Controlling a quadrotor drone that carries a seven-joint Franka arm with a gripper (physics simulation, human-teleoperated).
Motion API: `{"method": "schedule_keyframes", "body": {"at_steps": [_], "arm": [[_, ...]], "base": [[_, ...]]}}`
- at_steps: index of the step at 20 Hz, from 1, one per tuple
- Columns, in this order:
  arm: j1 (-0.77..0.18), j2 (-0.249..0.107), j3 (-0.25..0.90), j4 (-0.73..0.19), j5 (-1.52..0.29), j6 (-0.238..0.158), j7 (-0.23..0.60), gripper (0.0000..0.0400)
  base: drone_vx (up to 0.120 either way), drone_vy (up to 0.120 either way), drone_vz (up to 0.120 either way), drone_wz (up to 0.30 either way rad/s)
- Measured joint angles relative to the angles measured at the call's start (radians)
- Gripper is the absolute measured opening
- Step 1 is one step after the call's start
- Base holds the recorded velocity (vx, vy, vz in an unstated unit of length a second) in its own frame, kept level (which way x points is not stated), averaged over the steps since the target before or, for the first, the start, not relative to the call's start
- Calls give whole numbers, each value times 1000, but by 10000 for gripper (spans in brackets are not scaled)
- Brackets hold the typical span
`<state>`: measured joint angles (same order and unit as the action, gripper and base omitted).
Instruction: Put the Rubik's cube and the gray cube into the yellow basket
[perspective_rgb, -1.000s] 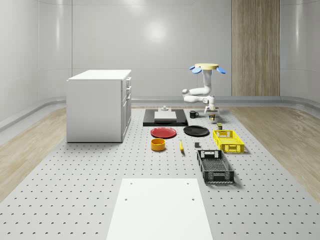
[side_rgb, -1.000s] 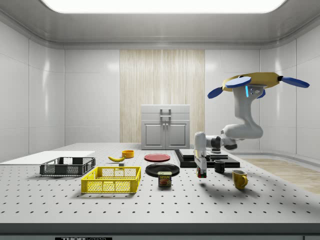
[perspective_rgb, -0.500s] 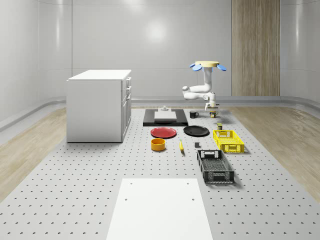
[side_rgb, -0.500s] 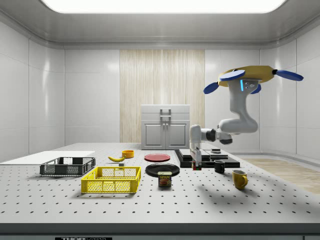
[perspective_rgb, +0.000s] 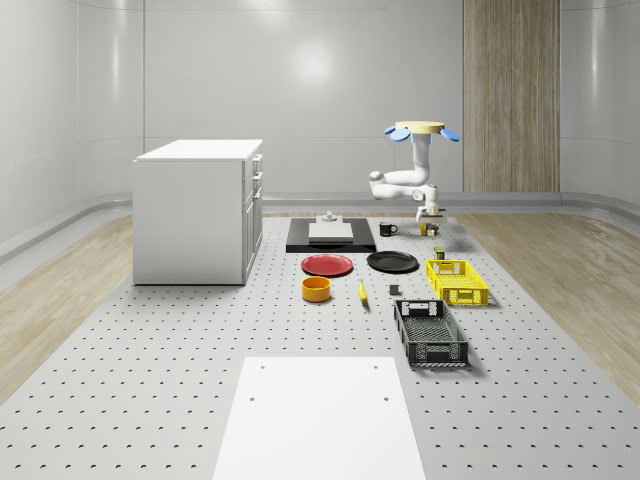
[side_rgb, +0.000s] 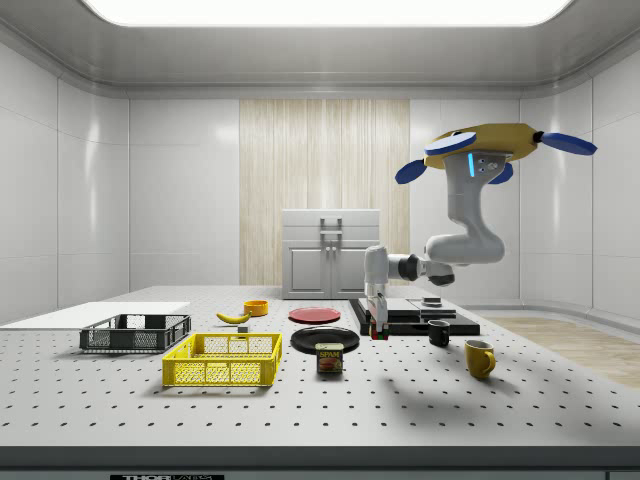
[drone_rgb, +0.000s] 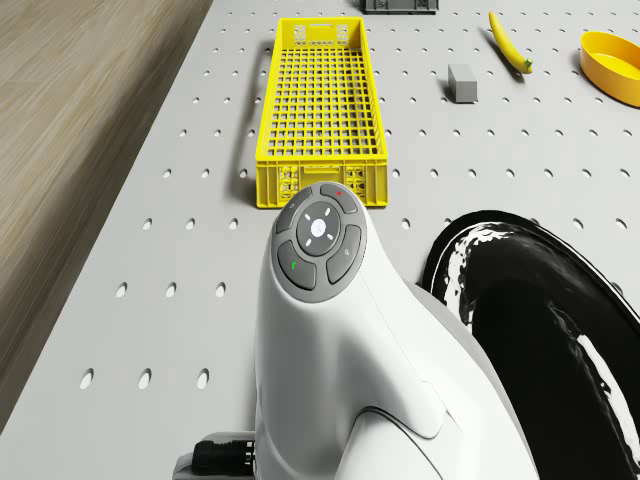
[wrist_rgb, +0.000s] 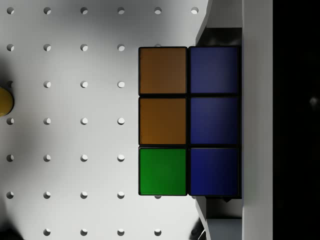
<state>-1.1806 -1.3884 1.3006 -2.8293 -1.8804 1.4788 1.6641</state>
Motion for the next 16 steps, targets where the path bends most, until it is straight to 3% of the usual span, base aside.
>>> {"method": "schedule_keyframes", "body": {"at_steps": [16], "arm": [[-11, -36, 6, 2, 16, 33, 9, 325]], "base": [[120, 0, 0, 0]]}}
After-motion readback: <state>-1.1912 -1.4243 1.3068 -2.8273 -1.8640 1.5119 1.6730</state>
